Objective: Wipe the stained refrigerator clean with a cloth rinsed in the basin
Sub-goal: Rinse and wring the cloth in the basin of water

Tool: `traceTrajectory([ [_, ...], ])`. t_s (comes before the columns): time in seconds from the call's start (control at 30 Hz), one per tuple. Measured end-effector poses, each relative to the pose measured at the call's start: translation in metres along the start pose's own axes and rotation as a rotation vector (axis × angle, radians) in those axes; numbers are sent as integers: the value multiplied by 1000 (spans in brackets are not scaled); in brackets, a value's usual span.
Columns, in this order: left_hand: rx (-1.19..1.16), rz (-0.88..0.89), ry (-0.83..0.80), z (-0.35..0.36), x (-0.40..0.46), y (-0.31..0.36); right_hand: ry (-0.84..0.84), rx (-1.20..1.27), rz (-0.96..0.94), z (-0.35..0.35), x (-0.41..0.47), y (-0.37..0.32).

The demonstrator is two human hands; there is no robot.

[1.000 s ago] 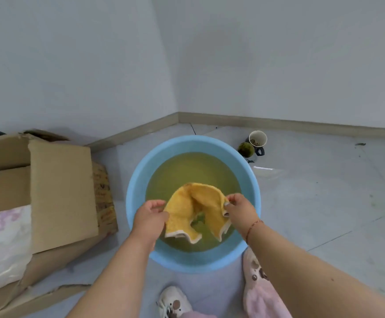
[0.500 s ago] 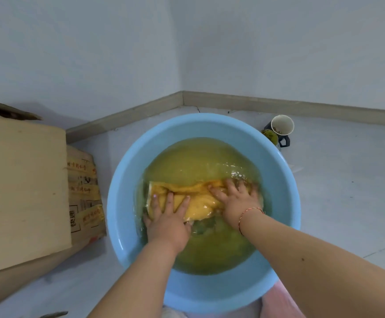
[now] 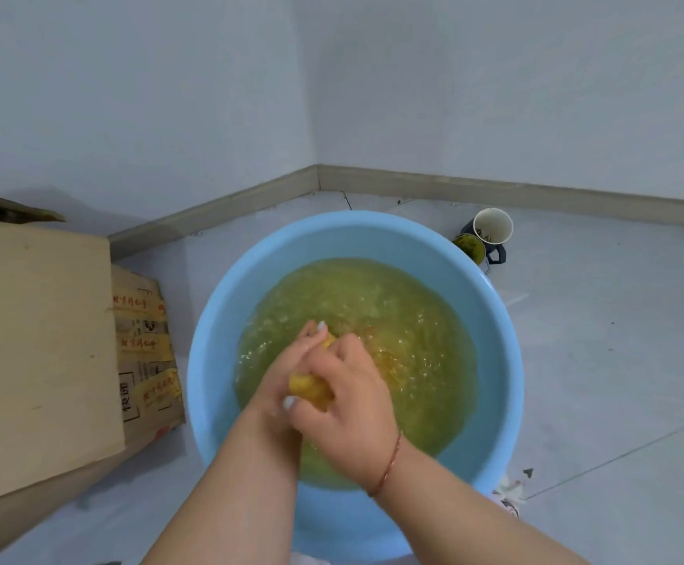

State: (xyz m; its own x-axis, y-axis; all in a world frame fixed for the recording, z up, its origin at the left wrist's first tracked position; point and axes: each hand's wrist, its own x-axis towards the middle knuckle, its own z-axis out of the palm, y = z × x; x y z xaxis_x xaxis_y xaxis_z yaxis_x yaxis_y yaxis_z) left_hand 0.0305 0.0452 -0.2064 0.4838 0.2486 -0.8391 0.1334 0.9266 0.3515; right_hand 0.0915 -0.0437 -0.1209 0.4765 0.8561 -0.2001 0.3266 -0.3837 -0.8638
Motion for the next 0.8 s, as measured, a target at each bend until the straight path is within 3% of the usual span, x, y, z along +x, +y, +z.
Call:
traceTrajectory([
  [0.07,-58,-112,-9,8,-4,-7,97,-93,-145,5,-3,-5],
  [0.17,29,12,2,27,-27,-9,202,-303,-256,4,13,8],
  [0.23,-59,14,11,36,-30,1,213,-414,-218,-7,27,28],
  [0.3,-142,61,17,40,-28,11,121,-513,-113,-25,36,49],
  [0.37,-109,256,104,31,-26,12,-2,-603,18,-42,36,72],
  [0.47,346,490,292,12,-23,-2,-146,-816,175,-48,30,97],
  [0.57,937,477,418,0,-22,-19,-277,-982,325,-35,30,109],
  [0.63,1113,358,481,-8,-14,-26,-393,-982,404,-26,32,117],
  [0.7,1138,252,498,-13,-10,-31,-441,-819,612,-19,37,122],
  [0.73,1042,179,491,-14,-6,-34,-420,-675,702,-15,38,123],
  [0.8,594,39,426,-8,-4,-31,-338,-375,729,-4,39,114],
])
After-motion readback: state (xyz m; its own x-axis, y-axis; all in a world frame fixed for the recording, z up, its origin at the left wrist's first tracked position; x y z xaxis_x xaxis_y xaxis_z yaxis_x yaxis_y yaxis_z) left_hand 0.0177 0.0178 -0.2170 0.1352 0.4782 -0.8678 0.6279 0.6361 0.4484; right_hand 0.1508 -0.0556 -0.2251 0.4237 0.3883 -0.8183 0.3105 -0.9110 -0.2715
